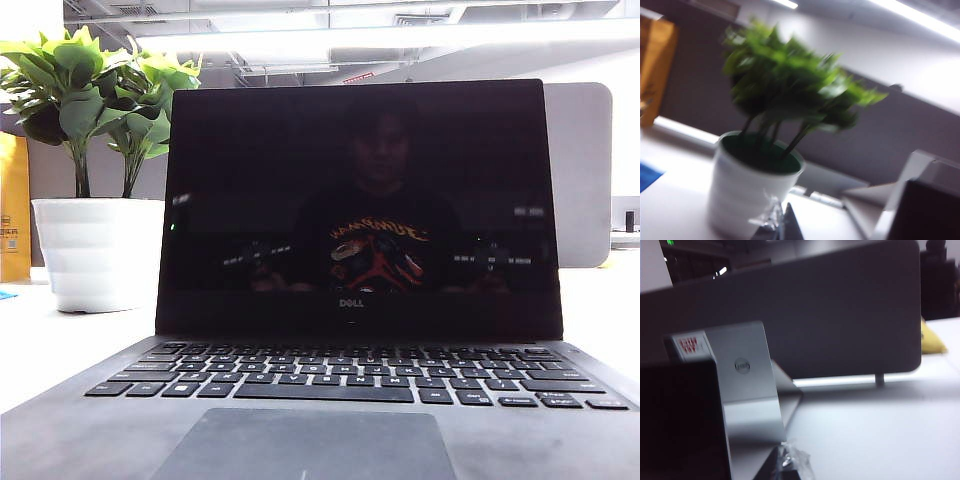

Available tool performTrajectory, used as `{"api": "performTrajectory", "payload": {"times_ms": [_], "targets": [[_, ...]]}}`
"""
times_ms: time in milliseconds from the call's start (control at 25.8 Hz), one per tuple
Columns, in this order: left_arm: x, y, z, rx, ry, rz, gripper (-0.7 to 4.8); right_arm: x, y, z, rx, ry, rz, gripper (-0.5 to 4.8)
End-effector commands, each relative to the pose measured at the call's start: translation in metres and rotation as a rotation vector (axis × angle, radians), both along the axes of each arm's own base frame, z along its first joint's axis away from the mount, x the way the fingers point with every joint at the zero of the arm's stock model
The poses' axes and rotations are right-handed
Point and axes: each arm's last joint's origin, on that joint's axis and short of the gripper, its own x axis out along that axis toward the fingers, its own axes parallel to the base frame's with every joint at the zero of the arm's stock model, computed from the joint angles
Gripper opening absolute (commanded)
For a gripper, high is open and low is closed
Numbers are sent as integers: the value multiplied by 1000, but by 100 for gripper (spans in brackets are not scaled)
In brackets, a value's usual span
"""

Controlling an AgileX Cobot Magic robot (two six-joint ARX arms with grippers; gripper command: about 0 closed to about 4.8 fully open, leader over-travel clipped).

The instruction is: Close the laptop lid.

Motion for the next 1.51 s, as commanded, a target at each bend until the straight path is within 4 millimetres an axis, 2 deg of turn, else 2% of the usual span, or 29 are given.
{"api": "performTrajectory", "payload": {"times_ms": [39,155,233,388,427,544,582,621,738,815,971,1165,1243,1437,1514], "targets": [[-4,-1,24,4,-47,-22,-5,-7,-1,27,18,-98,-34,-1],[3,-2,43,16,-23,-55,-5,-7,-1,43,21,-131,-37,-1],[16,-3,55,29,3,-101,-5,-2,-1,51,20,-114,-38,-1],[54,-6,65,46,54,-177,-5,23,0,53,18,-76,-38,-1],[70,-7,64,54,73,-214,-5,34,0,53,16,-64,-38,-1],[98,-9,59,71,119,-302,-5,56,2,55,9,-29,-19,-1],[112,-10,54,76,144,-338,-5,70,3,56,-1,-10,5,-1],[119,-11,51,80,158,-349,-5,76,4,56,-6,3,22,-1],[148,-11,30,118,250,-352,-5,115,9,52,-27,105,124,-1],[161,-12,21,100,282,-400,-5,136,12,50,-38,143,208,-1],[171,-21,15,115,247,-462,-5,160,16,53,-46,167,290,-1],[182,-33,15,137,248,-629,-5,164,16,57,-50,162,313,-1],[189,-36,17,145,244,-680,-5,164,17,56,-56,167,377,-1],[221,-42,24,150,276,-892,-5,163,19,52,-58,208,463,-1],[225,-44,28,144,274,-946,-5,162,20,51,-59,216,493,-1]]}}
